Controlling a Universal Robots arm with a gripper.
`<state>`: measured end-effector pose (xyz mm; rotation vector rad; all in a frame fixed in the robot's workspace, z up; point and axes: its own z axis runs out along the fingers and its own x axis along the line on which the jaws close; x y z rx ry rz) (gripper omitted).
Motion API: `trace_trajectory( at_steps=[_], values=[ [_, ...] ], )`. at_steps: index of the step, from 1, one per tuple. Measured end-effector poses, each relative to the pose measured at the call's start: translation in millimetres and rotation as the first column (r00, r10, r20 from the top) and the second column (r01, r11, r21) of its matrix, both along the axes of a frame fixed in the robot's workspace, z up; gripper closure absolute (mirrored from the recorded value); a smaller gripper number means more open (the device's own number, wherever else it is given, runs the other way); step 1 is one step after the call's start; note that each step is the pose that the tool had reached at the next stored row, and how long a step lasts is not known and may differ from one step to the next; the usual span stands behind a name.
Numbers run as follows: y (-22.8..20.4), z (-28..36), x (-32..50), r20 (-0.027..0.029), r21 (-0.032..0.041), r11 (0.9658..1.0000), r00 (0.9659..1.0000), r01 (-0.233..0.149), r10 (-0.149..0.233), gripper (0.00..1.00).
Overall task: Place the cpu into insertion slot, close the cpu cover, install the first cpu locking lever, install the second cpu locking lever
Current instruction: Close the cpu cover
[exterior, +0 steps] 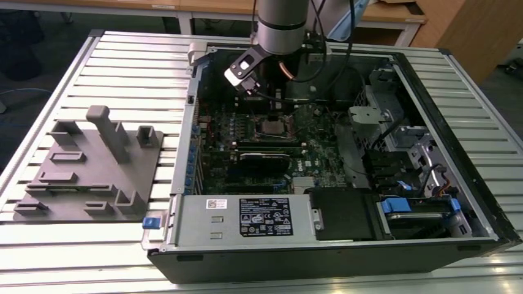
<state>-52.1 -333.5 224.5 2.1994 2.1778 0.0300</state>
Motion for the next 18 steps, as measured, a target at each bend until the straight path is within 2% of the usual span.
trace_trajectory(
  at_steps=[12,18],
  values=[
    [0.0,17.8,0.0,0.0,0.0,1.0,1.0,0.0,0.0,0.9],
    [0.0,18.3,0.0,0.0001,0.0001,1.0,1.0,0.0,0.0,0.9]
  ],
)
